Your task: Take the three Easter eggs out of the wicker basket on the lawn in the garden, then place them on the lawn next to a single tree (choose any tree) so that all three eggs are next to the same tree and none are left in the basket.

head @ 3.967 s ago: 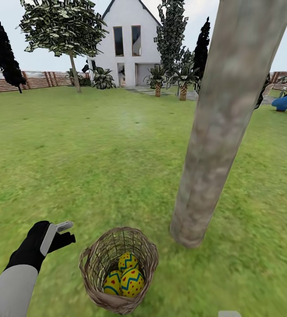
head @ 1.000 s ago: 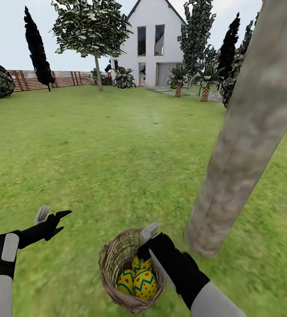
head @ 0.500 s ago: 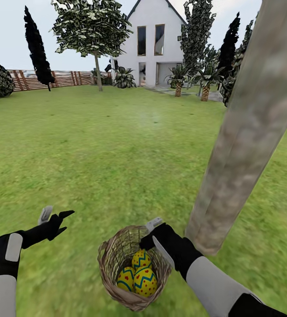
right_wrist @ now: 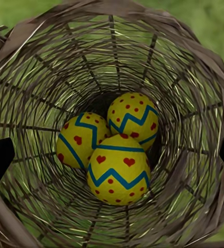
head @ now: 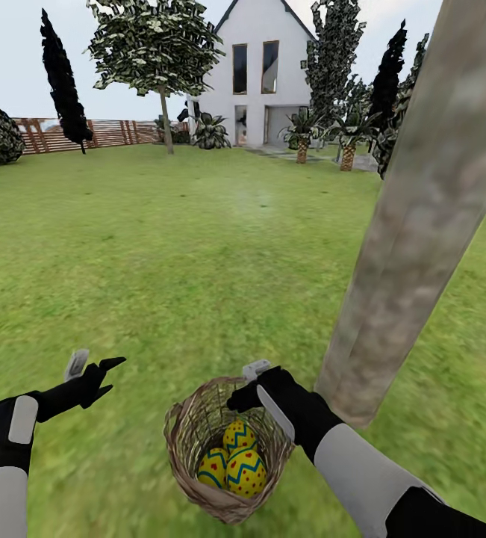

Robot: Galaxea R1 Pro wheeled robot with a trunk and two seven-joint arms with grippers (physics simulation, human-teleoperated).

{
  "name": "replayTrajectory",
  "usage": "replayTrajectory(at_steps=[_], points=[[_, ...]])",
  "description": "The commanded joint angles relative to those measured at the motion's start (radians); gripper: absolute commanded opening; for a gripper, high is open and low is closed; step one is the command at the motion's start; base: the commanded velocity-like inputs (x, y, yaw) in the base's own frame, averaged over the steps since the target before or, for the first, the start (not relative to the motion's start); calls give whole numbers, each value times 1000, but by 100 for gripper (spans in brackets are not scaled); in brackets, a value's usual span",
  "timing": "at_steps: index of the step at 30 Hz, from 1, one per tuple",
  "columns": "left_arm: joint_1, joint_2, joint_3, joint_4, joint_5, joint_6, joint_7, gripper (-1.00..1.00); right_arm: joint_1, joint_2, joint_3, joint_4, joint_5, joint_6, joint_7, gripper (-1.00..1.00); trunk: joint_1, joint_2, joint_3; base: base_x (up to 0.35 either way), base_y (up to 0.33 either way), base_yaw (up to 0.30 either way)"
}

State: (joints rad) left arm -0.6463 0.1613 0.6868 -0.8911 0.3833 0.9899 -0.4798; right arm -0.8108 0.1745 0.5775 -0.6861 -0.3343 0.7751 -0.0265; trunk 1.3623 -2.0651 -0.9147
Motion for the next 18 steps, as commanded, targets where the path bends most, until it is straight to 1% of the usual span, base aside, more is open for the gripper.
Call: replayTrajectory(at_steps=[1, 9, 14, 16, 18], points=[[-1, 0, 3, 0, -4, 6, -7, 100, -1, 0, 1, -1, -3, 3, -3, 100, 4, -8, -4, 0, 0, 0], [-1, 0, 3, 0, -4, 6, -7, 100, -2, 0, 2, 13, -7, 8, -10, 100, 34, -64, -29, 0, 0, 0], [-1, 0, 3, 1, -4, 6, -7, 100, -9, 0, 2, 15, -9, 119, -11, 100, 54, -99, -45, 0, 0, 0], [-1, 0, 3, 1, -4, 7, -8, 100, -9, 0, 1, 15, -11, 129, -11, 100, 61, -113, -51, 0, 0, 0], [-1, 0, 3, 1, -4, 7, -8, 100, -10, 0, 1, 16, -27, 134, -12, 100, 69, -127, -57, 0, 0, 0]])
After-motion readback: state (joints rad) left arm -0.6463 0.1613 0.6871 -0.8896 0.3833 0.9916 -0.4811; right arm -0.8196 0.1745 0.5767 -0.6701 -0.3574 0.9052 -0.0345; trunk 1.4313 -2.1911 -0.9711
